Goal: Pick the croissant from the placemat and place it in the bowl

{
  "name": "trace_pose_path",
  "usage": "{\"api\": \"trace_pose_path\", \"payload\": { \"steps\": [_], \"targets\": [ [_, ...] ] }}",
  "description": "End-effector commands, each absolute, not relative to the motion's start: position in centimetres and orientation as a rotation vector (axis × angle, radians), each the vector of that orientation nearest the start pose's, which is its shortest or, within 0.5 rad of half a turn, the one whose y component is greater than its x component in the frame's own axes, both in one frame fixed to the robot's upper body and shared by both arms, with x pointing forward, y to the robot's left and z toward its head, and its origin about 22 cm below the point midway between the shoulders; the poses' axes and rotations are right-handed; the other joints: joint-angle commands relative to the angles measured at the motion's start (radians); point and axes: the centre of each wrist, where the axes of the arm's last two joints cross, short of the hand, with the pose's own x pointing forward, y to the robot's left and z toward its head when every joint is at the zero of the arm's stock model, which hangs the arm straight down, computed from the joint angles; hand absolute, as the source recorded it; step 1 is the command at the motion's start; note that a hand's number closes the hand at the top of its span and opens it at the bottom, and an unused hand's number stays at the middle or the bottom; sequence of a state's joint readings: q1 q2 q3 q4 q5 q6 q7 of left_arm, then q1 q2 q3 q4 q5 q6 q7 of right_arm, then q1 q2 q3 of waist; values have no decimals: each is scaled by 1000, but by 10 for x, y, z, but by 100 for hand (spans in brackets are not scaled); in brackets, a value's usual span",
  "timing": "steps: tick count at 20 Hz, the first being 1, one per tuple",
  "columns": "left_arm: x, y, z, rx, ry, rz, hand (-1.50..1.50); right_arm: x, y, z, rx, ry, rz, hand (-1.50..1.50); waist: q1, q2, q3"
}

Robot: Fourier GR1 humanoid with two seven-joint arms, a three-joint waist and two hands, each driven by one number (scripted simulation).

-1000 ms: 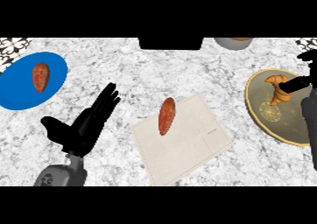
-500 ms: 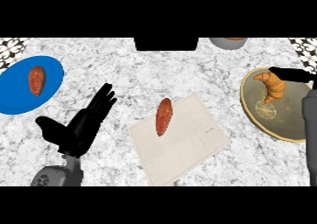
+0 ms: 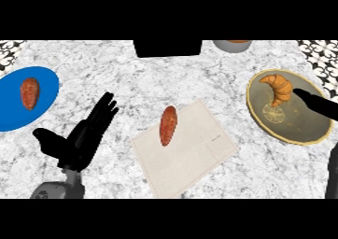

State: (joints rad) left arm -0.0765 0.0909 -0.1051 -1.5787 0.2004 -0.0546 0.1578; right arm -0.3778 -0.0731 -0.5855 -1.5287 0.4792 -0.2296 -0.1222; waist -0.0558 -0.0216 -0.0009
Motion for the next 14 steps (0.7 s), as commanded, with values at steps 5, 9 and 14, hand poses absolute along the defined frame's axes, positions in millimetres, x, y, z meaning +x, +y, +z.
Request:
{"api": "trace_pose_path", "payload": {
  "steps": [5, 9, 14],
  "targets": [
    [252, 209, 13, -212, -1461, -60, 0, 176, -328, 90, -872, -1993, -194, -150, -33, -3, 0],
    [254, 224, 28, -210, -1487, -58, 0, 123, -315, 88, -856, -1998, -137, 150, -44, -8, 2],
    [244, 235, 14, -182, -1452, -17, 0, 68, -300, 78, -787, -1944, -116, 150, -78, -13, 3]
  ]
}}
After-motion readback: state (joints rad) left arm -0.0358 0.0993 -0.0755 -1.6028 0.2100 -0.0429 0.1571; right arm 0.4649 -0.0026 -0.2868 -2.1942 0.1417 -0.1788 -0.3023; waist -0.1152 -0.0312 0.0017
